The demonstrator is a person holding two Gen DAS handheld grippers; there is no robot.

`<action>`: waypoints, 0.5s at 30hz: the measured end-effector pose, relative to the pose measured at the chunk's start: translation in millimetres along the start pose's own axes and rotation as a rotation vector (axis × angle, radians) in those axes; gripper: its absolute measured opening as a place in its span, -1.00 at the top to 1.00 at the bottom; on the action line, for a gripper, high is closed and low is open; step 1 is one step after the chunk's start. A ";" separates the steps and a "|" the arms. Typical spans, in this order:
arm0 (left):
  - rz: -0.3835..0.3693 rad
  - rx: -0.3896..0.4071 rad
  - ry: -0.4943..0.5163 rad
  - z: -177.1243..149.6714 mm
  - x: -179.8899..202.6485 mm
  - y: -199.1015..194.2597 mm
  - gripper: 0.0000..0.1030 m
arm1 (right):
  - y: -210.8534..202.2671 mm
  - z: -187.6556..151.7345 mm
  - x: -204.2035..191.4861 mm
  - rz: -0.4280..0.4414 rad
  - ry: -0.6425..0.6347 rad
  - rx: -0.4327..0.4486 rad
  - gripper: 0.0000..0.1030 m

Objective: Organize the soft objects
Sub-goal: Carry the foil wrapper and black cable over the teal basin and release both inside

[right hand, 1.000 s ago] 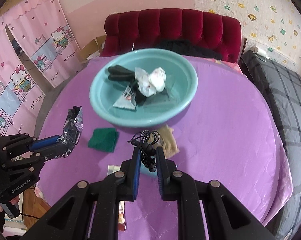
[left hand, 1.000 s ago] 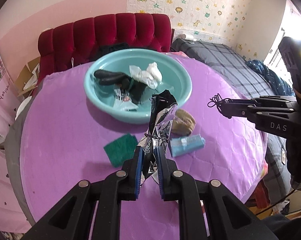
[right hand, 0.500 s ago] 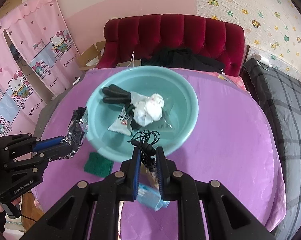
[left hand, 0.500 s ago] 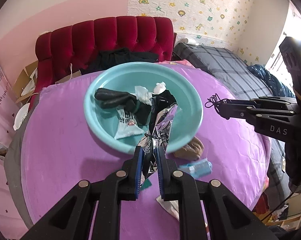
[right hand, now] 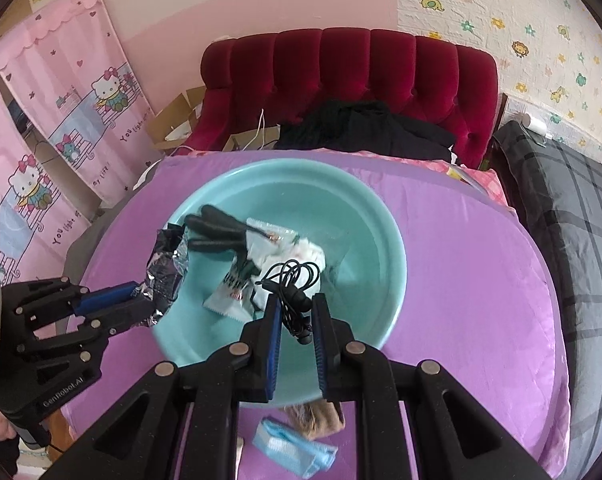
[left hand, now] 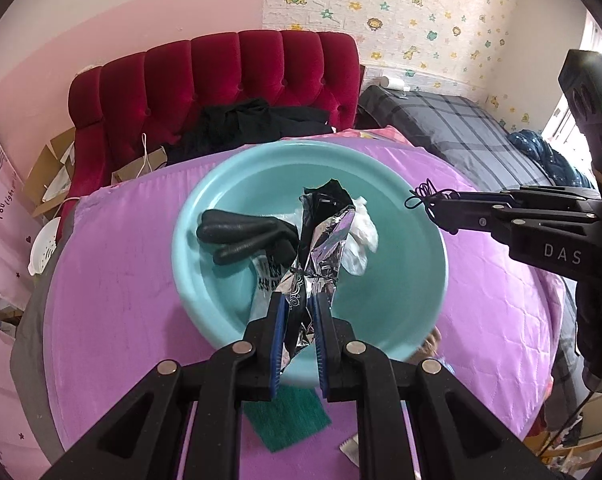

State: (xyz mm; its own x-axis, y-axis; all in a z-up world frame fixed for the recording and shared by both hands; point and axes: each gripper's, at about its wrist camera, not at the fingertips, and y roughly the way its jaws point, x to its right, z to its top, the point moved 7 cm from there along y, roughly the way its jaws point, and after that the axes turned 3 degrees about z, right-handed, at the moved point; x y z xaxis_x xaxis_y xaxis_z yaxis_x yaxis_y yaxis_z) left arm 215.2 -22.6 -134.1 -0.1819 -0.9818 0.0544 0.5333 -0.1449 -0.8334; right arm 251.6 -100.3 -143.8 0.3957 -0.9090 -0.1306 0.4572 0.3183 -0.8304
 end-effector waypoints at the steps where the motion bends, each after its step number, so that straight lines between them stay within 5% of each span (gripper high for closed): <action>1: 0.002 -0.002 0.001 2.5 -0.7 3.1 0.71 | 3.0 3.5 1.5 0.000 0.003 0.001 0.71; 15: 0.016 -0.023 -0.011 30.6 -11.0 42.5 0.71 | 49.3 43.8 22.1 -0.011 0.047 -0.014 0.71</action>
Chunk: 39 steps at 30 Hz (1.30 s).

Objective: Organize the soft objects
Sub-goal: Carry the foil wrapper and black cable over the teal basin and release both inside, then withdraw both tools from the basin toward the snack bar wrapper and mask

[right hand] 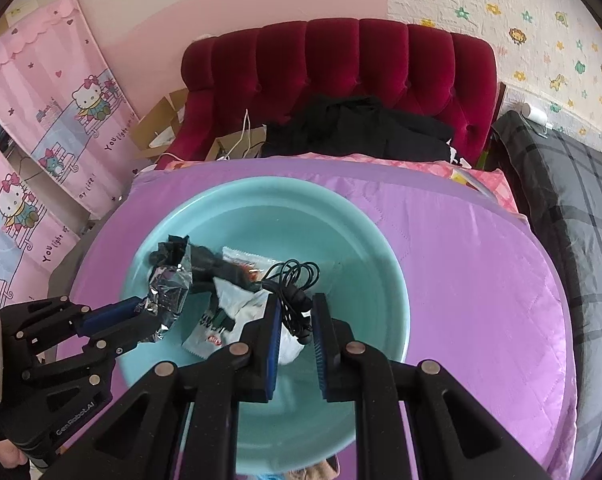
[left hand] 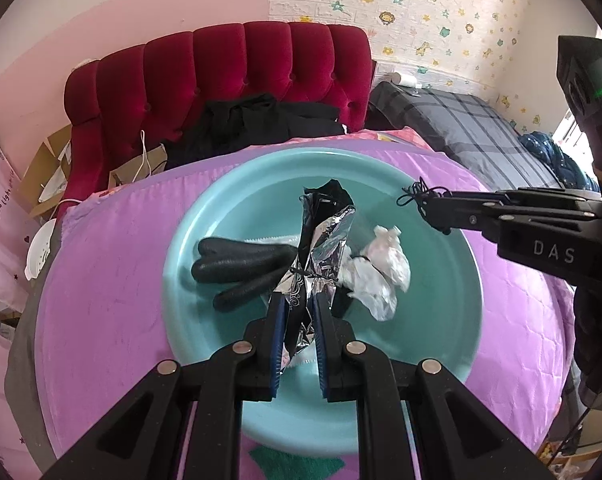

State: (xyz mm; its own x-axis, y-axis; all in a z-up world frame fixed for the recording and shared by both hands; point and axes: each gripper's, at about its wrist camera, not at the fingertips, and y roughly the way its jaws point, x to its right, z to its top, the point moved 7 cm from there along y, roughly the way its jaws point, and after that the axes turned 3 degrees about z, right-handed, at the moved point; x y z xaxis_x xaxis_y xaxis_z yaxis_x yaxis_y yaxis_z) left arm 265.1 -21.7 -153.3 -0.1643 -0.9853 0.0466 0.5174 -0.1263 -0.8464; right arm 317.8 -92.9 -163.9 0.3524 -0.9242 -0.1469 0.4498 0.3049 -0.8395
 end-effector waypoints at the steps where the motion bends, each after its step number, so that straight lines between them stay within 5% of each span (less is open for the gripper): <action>1: 0.002 -0.001 0.001 1.7 -0.5 1.7 0.71 | 3.9 1.7 1.6 0.000 0.005 -0.003 0.71; 30: 0.002 -0.007 0.025 51.0 5.3 44.7 0.63 | 54.2 30.4 15.5 0.037 0.081 -0.036 0.59; 33: 0.024 -0.001 0.035 50.3 4.0 43.9 0.49 | 52.0 31.6 14.2 0.045 0.081 -0.031 0.40; 35: 0.025 0.000 0.029 49.6 2.6 43.1 -0.19 | 49.6 33.5 13.4 0.035 0.072 -0.022 0.01; 37: 0.029 0.008 0.022 49.9 2.3 41.7 -0.72 | 47.4 34.8 11.2 0.045 0.067 -0.017 -0.03; 39: 0.046 0.033 0.023 50.8 2.1 37.1 -0.77 | 44.1 35.2 10.5 0.037 0.059 -0.010 -0.21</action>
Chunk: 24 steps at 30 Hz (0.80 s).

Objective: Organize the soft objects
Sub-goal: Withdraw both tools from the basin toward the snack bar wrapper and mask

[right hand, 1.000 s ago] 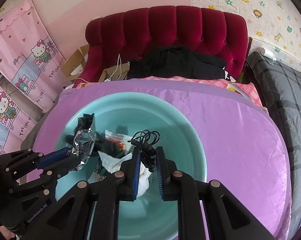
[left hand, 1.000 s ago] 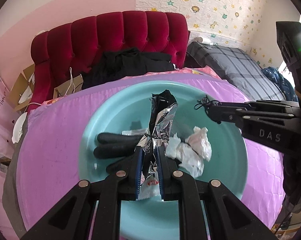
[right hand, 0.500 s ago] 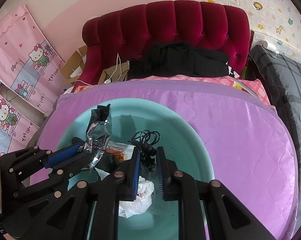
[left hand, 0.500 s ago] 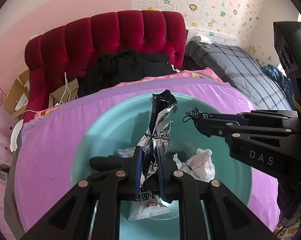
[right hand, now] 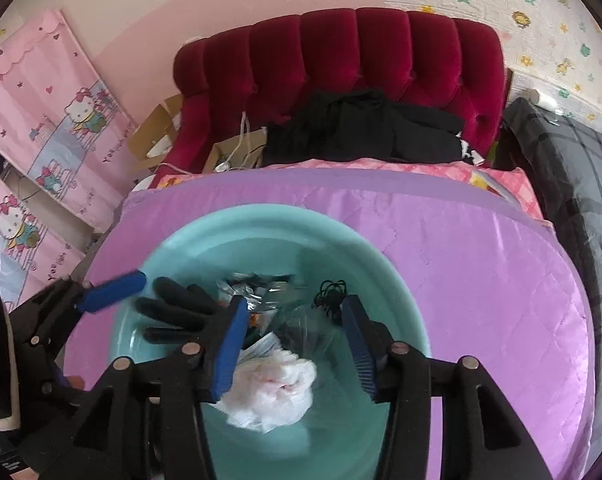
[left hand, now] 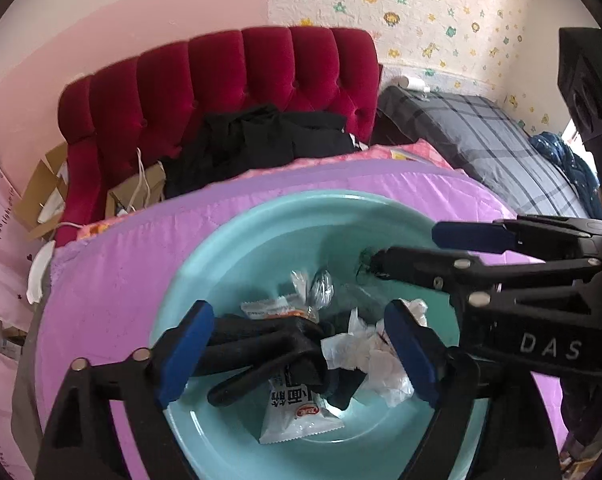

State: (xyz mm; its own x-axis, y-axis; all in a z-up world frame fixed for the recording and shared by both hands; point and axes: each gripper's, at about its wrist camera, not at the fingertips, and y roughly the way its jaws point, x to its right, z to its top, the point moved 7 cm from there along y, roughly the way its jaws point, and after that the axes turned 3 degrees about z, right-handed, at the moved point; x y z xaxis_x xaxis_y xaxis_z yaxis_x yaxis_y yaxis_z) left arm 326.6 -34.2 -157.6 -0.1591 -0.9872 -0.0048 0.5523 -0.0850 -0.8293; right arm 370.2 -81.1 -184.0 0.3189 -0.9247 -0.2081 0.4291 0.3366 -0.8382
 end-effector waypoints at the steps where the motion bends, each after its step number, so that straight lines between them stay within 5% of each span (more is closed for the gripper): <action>1: 0.012 0.009 0.002 0.1 -0.6 -1.8 -0.87 | -0.2 -0.5 -1.4 0.007 -0.003 -0.002 -0.48; 2: 0.022 0.015 0.004 -0.2 -0.9 -3.6 -1.00 | -0.7 -0.8 -2.8 0.016 -0.006 -0.004 -0.72; 5: 0.038 0.031 0.007 -2.7 -1.6 -9.4 -1.00 | -4.0 -1.7 -3.4 -0.006 -0.011 0.007 -0.99; 24: 0.076 0.054 -0.012 -40.1 4.7 -68.6 -1.00 | -53.2 -36.2 -10.2 -0.069 -0.016 0.048 -1.00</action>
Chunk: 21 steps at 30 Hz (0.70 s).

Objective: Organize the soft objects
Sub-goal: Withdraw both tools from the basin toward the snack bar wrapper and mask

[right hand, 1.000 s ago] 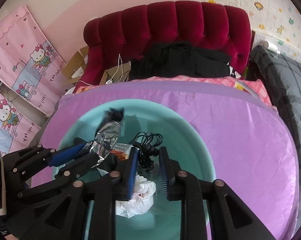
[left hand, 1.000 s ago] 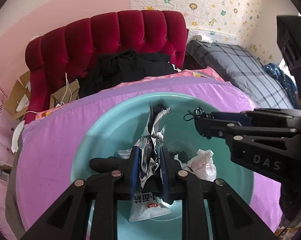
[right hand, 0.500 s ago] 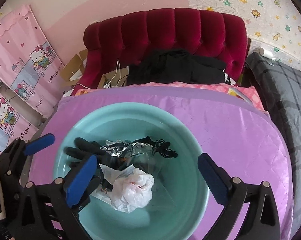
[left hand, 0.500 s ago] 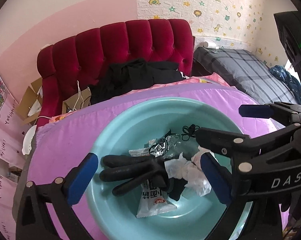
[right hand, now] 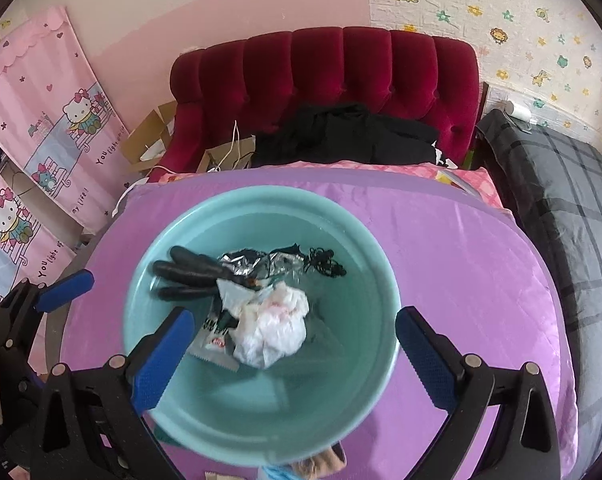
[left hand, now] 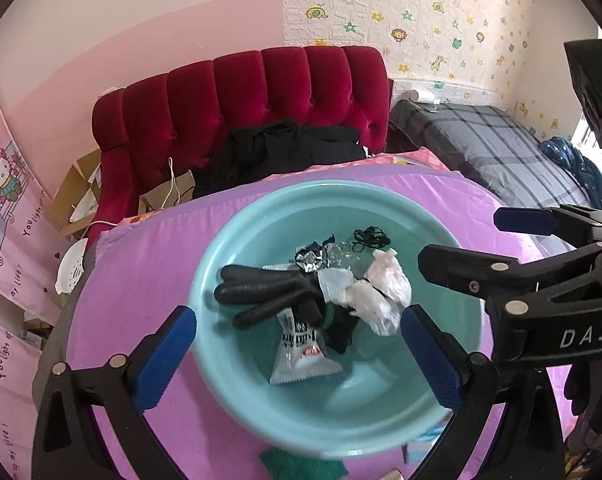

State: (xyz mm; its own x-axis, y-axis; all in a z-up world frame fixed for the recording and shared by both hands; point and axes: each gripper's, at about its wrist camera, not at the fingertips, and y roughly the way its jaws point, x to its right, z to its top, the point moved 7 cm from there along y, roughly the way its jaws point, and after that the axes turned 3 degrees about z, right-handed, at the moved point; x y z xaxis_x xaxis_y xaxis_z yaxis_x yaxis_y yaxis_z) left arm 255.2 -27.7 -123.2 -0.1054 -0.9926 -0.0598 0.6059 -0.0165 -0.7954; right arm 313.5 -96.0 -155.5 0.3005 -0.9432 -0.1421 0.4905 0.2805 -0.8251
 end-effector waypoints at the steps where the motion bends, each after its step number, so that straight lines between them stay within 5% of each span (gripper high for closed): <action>1: 0.003 0.001 0.002 -1.7 0.9 -3.2 -1.00 | -4.7 -2.9 -0.9 -0.001 0.000 0.003 -1.00; 21: 0.024 0.029 0.018 -59.5 24.6 -71.3 -1.00 | -80.0 -78.6 -16.1 0.008 -0.045 0.028 -1.00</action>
State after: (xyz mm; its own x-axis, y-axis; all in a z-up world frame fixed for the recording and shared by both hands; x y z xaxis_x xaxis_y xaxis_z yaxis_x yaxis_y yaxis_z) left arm 162.4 -43.8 -103.8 -0.1047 -0.9905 -0.0896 0.6307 0.0035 -0.7760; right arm 205.1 -117.3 -130.2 0.3404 -0.9321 -0.1233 0.5105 0.2933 -0.8083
